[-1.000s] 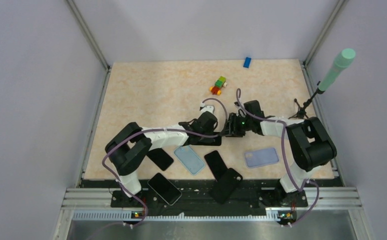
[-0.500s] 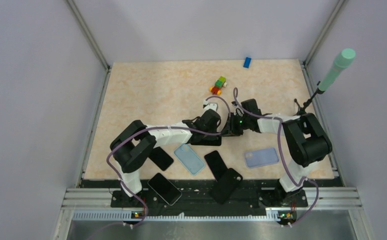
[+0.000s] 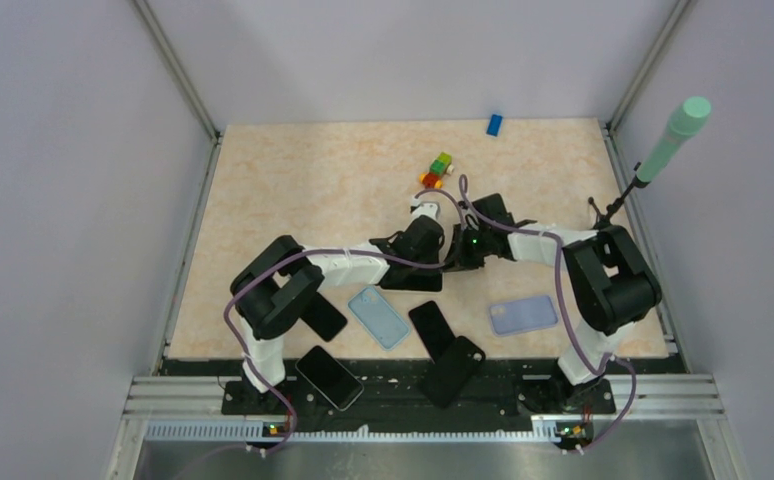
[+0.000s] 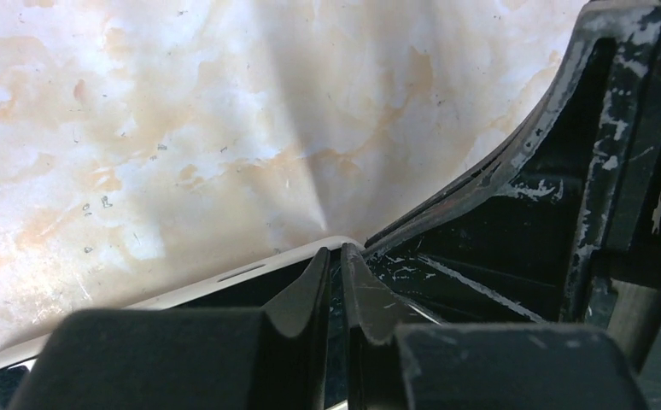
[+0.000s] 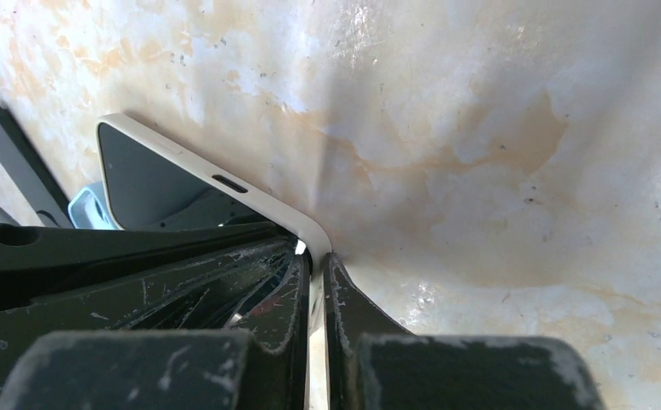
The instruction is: Put the phone into the phone case
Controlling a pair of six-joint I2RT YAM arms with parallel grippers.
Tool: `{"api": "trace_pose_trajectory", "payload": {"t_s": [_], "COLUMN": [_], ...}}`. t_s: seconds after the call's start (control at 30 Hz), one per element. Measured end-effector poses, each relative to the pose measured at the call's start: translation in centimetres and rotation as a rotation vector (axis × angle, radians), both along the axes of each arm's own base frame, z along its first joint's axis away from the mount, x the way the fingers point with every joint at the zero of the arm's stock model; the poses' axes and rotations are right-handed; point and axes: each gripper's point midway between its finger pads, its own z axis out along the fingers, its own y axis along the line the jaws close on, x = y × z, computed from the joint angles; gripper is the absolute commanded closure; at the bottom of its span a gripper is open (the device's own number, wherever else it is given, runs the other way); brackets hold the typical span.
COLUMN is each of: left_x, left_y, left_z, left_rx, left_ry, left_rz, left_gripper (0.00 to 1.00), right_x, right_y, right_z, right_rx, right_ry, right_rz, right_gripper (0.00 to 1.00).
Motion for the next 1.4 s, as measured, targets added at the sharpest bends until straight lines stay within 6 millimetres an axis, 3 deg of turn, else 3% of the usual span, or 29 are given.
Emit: {"api": "trace_pose_trajectory", "payload": {"t_s": [0.23, 0.33, 0.43, 0.6, 0.73, 0.87, 0.97, 1.13, 1.27, 1.4], "left_x": [0.0, -0.4, -1.0, -1.9, -1.7, -1.1, -0.8, -0.6, -0.7, -1.4], "left_y": [0.0, 0.8, 1.9, 4.9, 8.5, 12.2, 14.8, 17.4, 17.3, 16.4], "left_z": [0.2, 0.3, 0.6, 1.0, 2.9, 5.8, 6.8, 6.3, 5.1, 2.1], "left_rx": [-0.009, 0.007, 0.04, 0.09, 0.054, -0.071, -0.16, -0.245, -0.308, -0.323], "left_ry": [-0.009, -0.006, -0.003, 0.011, 0.003, -0.026, -0.027, 0.035, 0.123, 0.257], "left_rz": [0.001, 0.001, -0.008, -0.005, 0.041, 0.087, 0.112, 0.125, 0.083, 0.036], "left_gripper": [0.86, 0.77, 0.65, 0.48, 0.42, 0.37, 0.33, 0.29, 0.31, 0.34], "right_x": [0.3, 0.4, 0.3, -1.1, -2.1, -2.7, -3.2, -4.9, -6.4, -7.0], "right_y": [-0.1, -0.1, -0.3, -1.3, -2.1, -2.2, -1.9, -1.6, -1.5, -0.9], "right_z": [0.7, 0.9, 1.1, 1.1, 1.6, 2.7, 3.3, 2.6, 1.7, 1.6], "right_rx": [-0.066, -0.097, -0.115, -0.136, -0.14, -0.109, -0.071, -0.007, 0.049, 0.126], "right_ry": [-0.066, -0.099, -0.12, -0.121, -0.129, -0.148, -0.149, -0.088, -0.024, 0.017], "right_rz": [0.003, 0.005, 0.009, 0.001, -0.01, -0.016, -0.018, -0.015, -0.024, -0.035], "right_gripper": [1.0, 0.97, 0.86, 0.67, 0.57, 0.53, 0.52, 0.52, 0.52, 0.52]}}
